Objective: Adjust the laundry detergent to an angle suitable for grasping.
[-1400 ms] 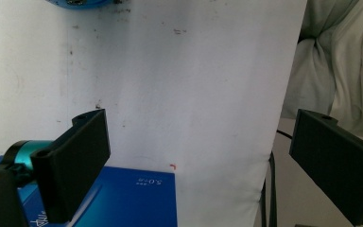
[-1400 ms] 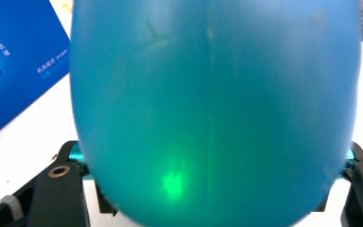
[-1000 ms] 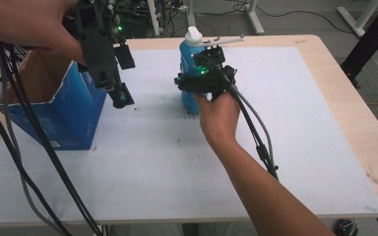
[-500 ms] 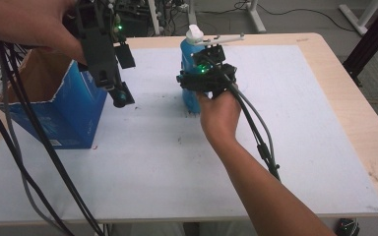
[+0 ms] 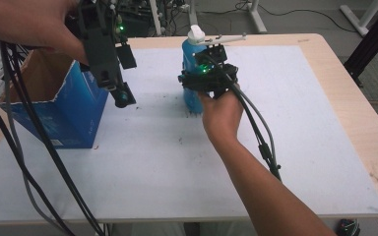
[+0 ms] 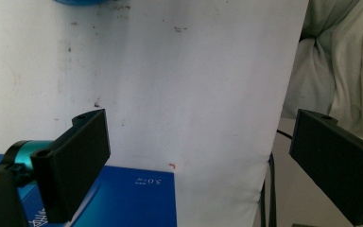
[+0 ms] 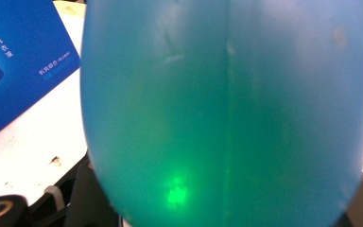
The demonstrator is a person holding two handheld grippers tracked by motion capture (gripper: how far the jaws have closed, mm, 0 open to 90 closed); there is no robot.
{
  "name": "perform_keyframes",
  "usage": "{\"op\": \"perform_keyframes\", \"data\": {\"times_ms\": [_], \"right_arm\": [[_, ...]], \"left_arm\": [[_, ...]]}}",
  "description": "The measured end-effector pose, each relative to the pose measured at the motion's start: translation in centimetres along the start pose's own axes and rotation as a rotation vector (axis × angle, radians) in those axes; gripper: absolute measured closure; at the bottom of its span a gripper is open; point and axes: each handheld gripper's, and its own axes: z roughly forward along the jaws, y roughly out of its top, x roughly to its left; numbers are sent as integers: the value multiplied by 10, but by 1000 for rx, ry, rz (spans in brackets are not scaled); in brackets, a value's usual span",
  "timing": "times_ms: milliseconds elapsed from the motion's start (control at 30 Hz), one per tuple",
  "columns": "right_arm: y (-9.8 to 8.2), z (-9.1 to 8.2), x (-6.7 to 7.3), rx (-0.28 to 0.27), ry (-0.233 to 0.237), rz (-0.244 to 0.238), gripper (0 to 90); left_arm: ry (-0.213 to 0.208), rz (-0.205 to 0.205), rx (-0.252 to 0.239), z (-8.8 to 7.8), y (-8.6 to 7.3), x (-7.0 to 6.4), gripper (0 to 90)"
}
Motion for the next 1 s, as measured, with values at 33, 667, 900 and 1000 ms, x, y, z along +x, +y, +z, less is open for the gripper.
{"op": "perform_keyframes", "data": {"times_ms": [33,667,900,1000], "right_arm": [[0,-1,-1,2,8,-5,440],[34,-38,-18,4,203,-156,440],[42,-46,-27,12,291,-240,439],[42,-47,-33,4,332,-228,439]], "left_arm": [[-2,-1,-1,0,-1,0,59],[-4,-5,-8,4,0,3,58],[-5,-10,-9,5,-1,3,59],[-4,-12,-9,5,-1,3,59]]}}
